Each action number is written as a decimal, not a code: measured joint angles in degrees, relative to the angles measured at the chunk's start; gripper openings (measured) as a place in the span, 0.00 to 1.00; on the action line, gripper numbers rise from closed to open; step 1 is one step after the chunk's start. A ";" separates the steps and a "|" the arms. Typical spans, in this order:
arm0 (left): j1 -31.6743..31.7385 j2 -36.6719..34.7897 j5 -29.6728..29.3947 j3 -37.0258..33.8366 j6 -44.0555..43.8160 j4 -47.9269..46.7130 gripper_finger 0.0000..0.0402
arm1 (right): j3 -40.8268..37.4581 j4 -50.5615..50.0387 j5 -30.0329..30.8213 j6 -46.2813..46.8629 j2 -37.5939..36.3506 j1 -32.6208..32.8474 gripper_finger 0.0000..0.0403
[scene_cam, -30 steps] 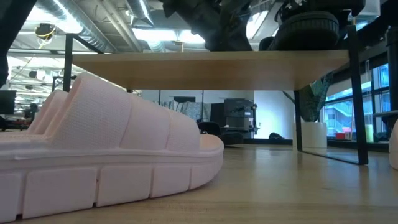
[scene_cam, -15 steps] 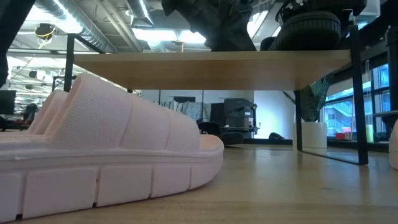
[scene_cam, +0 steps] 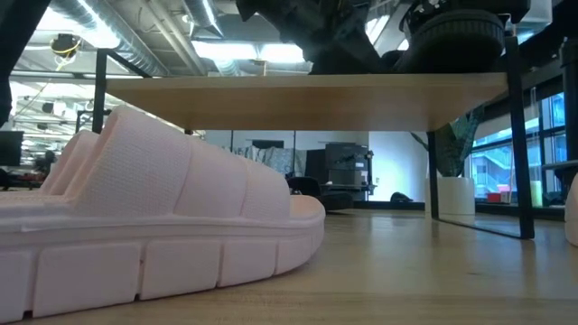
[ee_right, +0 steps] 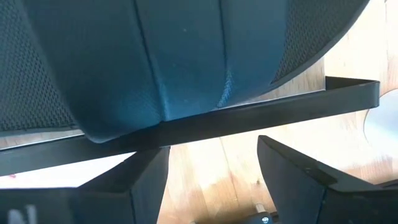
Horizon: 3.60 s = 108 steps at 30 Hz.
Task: Pick and place slides into the shelf
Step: Put the right black slides on the shelf, then put the black slides on the shelf
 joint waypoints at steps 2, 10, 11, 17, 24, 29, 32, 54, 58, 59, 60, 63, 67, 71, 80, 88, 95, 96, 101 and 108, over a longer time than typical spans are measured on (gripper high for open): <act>0.02 0.00 0.00 0.00 0.00 -0.04 0.30 | 0.00 -0.02 -0.02 0.00 0.00 0.00 0.60; 0.10 -0.02 0.04 0.00 -0.13 -4.14 0.30 | 0.00 -2.10 -0.09 1.36 -0.01 0.02 0.60; 0.13 -0.05 0.04 0.00 -0.13 -4.42 0.30 | 0.00 -2.18 -0.09 1.36 0.00 0.00 0.60; 0.55 -1.37 1.18 0.00 -0.04 -8.02 0.30 | 2.55 -5.44 -0.04 1.61 0.00 0.02 0.60; 3.88 -8.55 -3.06 0.00 2.13 -16.68 0.30 | 10.81 -10.82 3.50 1.67 -0.13 -0.02 0.60; 6.82 -15.01 -9.76 0.00 5.98 -18.69 0.30 | 16.39 -10.95 6.86 -0.12 -0.87 -1.13 0.60; 9.53 -18.37 -10.30 0.04 6.96 -19.39 0.30 | 18.77 -9.70 7.11 -2.15 -1.86 -3.98 0.60; 35.04 -23.21 -7.45 0.04 18.93 -25.88 0.30 | 21.53 17.91 -7.36 -24.54 1.04 -36.77 0.60; 39.65 -23.07 -5.98 0.04 21.40 -25.50 0.30 | 21.53 24.30 -12.78 -25.49 4.70 -40.94 0.60; 40.59 -22.97 -5.81 0.04 21.85 -25.13 0.30 | 21.53 26.17 -14.56 -25.47 5.84 -41.77 0.60; 41.59 -22.88 -5.70 0.04 22.29 -24.72 0.30 | 21.53 28.09 -16.34 -25.43 7.11 -42.48 0.60; 43.79 -22.75 -5.58 0.02 23.02 -21.64 0.30 | 21.53 33.73 -20.33 -25.93 11.22 -44.02 0.60; 46.36 -21.68 -4.51 0.00 23.15 -19.02 0.30 | 21.51 37.77 -21.54 -31.18 16.09 -45.06 0.60; 48.15 -20.11 -3.61 0.04 23.17 -17.61 0.30 | 21.49 40.37 -21.57 -36.00 19.76 -45.03 0.60; 49.25 -16.39 -2.99 0.02 24.66 -16.68 0.30 | 21.49 43.01 -21.57 -36.15 25.78 -43.89 0.60; 49.24 -13.96 -3.01 0.02 26.01 -15.94 0.30 | 21.46 42.27 -21.55 -43.05 30.50 -40.85 0.60; 49.20 -13.77 -3.00 0.02 25.99 -15.65 0.30 | 21.44 40.40 -15.99 -49.94 34.14 -36.18 0.60; 49.20 -13.77 -3.00 0.02 25.99 -15.67 0.30 | 21.44 39.87 -14.61 -51.57 34.56 -35.44 0.60; 49.20 -13.77 -2.99 0.02 26.01 -15.65 0.30 | 21.44 36.50 -8.39 -58.00 37.06 -32.25 0.60; 49.20 -13.77 -2.93 0.02 26.03 -15.65 0.30 | 21.44 37.65 -3.88 -58.68 40.73 -30.46 0.60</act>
